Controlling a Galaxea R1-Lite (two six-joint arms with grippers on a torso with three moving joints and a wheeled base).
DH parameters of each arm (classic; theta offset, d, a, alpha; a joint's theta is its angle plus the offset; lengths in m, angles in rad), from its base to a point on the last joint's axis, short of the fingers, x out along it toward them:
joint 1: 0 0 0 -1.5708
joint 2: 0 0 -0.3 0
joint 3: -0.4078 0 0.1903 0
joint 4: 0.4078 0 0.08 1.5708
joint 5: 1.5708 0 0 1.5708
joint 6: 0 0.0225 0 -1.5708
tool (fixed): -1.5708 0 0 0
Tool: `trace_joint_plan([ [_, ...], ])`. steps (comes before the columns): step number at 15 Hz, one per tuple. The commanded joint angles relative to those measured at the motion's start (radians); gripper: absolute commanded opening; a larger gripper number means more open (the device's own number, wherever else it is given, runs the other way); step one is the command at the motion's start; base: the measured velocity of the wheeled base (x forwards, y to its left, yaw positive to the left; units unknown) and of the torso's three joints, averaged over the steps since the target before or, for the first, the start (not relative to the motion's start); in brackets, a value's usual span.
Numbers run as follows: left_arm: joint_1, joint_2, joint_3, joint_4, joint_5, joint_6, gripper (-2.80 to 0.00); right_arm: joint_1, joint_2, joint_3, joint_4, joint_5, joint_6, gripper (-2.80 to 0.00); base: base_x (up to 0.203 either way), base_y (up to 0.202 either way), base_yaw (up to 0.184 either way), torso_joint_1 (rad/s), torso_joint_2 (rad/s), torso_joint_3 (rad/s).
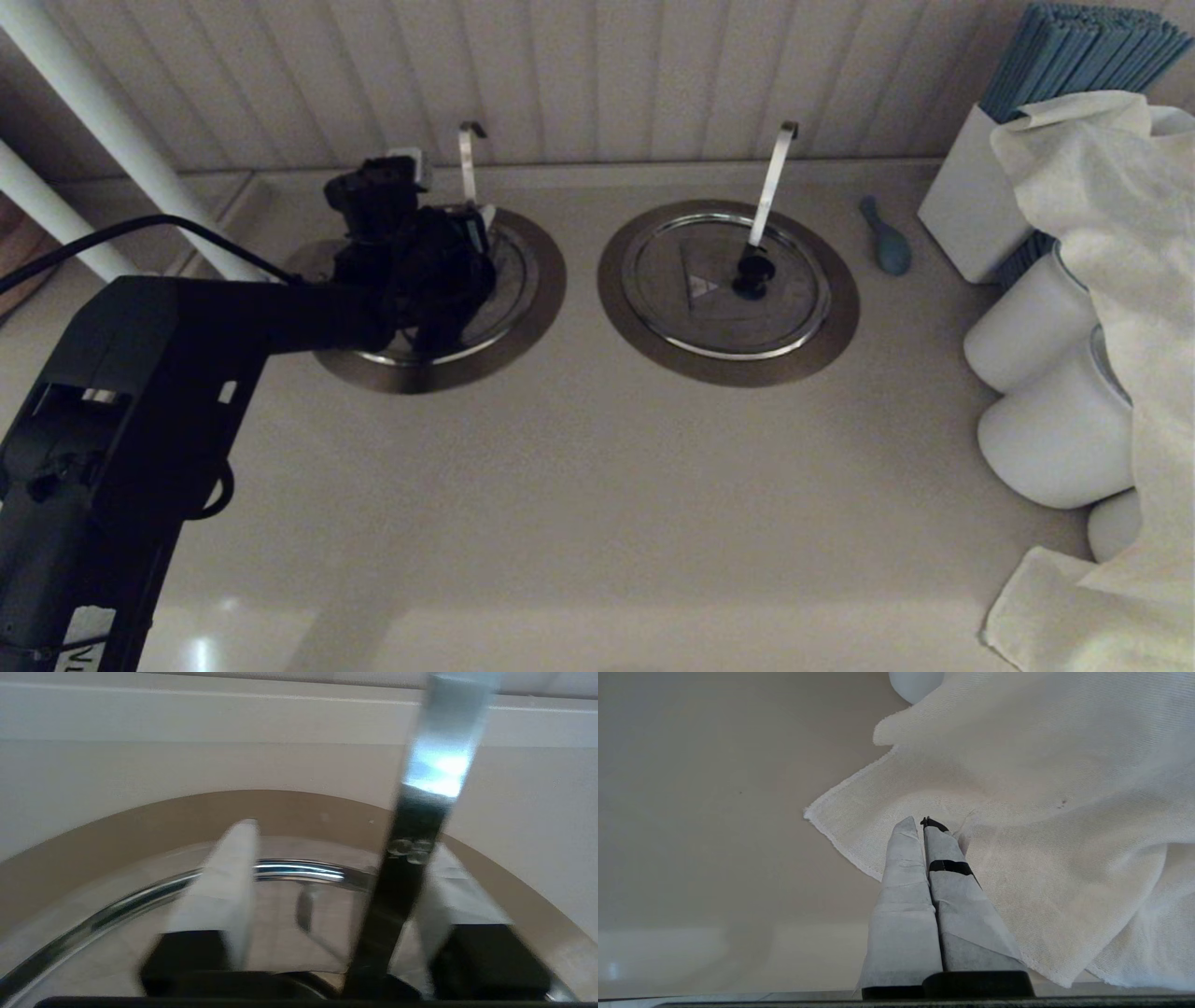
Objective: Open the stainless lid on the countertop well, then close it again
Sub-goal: Stir with a spoon
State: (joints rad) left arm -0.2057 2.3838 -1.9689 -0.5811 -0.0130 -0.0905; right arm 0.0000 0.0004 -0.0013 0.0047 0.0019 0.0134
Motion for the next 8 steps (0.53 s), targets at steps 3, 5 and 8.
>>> trace_joint_plan([
  [3,-0.004,-0.004,0.000,-0.005,0.001,-0.029,-2.80,0.000,0.001,0.000,0.000,0.000,0.000,-2.80,0.000,0.000,0.000,0.000,0.00,0.000],
  [5,-0.004,-0.011,0.001,-0.035,0.001,-0.039,-2.80,0.000,0.000,0.000,0.000,0.000,0.000,-2.80,0.000,0.000,0.000,0.000,0.00,0.000],
  [8,-0.010,-0.022,0.010,-0.072,0.004,-0.038,-2.80,0.000,0.000,0.000,0.000,0.000,0.000,-2.80,0.000,0.000,0.000,0.000,0.00,0.000],
])
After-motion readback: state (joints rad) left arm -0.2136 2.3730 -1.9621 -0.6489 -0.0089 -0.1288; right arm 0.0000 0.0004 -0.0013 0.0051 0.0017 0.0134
